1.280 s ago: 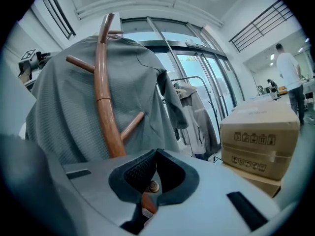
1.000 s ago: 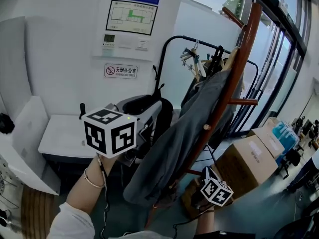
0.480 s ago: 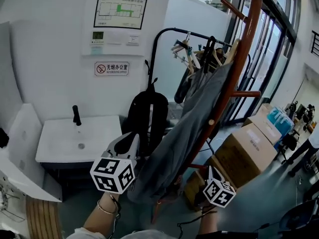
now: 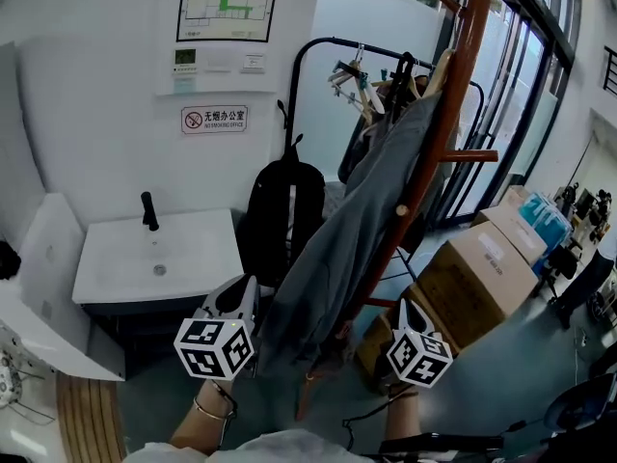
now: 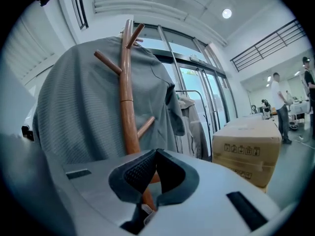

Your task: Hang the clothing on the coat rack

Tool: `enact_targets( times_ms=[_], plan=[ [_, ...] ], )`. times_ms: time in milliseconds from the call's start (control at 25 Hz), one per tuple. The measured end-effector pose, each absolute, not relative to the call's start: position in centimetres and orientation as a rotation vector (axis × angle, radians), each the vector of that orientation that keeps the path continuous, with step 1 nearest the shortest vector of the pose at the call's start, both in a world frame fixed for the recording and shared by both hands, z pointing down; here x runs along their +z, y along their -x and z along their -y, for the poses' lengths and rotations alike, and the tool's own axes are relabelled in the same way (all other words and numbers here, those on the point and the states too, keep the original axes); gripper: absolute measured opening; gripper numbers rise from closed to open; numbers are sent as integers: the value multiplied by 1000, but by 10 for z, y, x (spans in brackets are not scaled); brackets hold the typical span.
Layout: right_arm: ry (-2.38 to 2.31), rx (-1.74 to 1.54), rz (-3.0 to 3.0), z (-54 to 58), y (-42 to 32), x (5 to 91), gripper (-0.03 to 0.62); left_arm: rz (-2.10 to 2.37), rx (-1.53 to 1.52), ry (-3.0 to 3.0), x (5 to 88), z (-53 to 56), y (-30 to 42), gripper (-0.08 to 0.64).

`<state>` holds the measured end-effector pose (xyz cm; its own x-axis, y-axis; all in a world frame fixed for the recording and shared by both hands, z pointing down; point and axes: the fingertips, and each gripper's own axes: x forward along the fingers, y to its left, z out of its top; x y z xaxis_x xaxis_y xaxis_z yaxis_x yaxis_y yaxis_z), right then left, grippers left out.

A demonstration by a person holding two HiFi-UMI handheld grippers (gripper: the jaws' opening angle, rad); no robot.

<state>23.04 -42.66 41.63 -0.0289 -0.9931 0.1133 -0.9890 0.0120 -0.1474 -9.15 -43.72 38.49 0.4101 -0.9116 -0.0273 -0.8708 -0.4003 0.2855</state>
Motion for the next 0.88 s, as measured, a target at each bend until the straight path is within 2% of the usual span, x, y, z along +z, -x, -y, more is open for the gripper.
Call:
enact_targets(
  times_ms=[440, 880],
  plan=[
    [2041, -269, -2341, 404, -247, 409, 23, 1759, -215, -2317, 405, 390, 73, 8],
    [2000, -295, -2436, 377, -248, 416, 21, 1716, -215, -2333, 403, 357, 26, 8]
  ],
)
